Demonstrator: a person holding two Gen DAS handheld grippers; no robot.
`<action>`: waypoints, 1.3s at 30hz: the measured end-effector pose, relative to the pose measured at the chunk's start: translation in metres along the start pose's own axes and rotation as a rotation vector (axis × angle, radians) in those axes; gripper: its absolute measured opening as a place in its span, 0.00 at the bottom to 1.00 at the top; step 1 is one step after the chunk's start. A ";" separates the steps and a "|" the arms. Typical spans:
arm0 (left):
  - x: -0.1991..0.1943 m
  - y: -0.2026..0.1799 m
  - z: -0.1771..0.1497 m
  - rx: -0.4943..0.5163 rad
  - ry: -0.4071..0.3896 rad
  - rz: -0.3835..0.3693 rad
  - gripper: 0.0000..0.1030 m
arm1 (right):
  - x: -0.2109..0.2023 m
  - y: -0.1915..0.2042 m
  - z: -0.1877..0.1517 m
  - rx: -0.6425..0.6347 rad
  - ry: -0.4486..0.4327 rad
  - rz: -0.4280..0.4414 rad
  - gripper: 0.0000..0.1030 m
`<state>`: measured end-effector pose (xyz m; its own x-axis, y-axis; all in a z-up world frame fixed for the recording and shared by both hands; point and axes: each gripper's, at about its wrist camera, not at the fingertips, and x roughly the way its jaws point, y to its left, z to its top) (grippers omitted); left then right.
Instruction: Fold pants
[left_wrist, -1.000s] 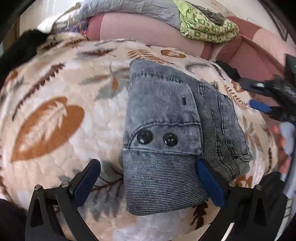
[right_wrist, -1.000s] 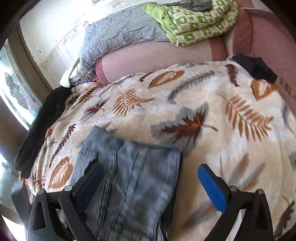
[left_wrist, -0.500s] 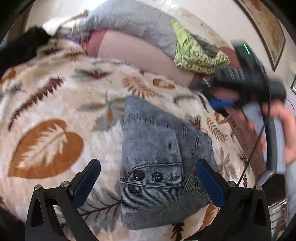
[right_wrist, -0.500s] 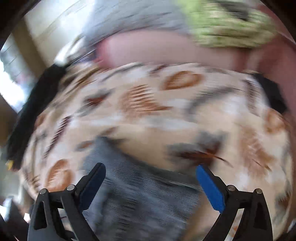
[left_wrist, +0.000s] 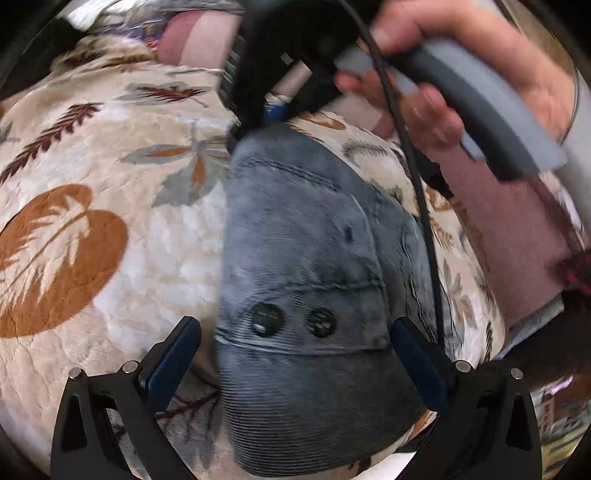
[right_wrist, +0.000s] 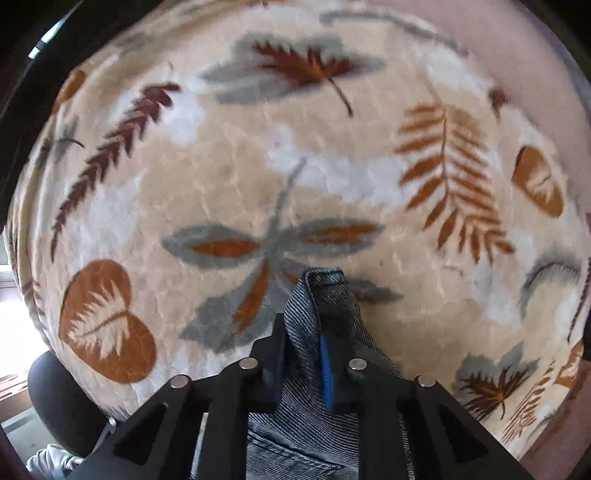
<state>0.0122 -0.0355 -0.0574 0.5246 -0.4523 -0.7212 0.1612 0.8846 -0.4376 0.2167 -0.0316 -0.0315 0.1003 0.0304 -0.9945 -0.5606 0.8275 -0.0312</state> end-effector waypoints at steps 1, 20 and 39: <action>0.002 -0.005 -0.002 0.016 0.005 0.000 0.99 | -0.006 0.002 -0.002 0.000 -0.034 -0.005 0.09; -0.033 0.013 0.009 -0.086 -0.124 0.002 0.99 | -0.041 -0.170 -0.240 0.624 -0.358 0.322 0.79; 0.016 0.014 0.026 -0.179 0.111 -0.038 0.99 | 0.035 -0.156 -0.278 0.680 -0.365 0.658 0.51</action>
<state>0.0441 -0.0272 -0.0610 0.4245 -0.5031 -0.7528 0.0226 0.8371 -0.5467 0.0795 -0.3159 -0.0890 0.2490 0.6704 -0.6990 -0.0193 0.7250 0.6884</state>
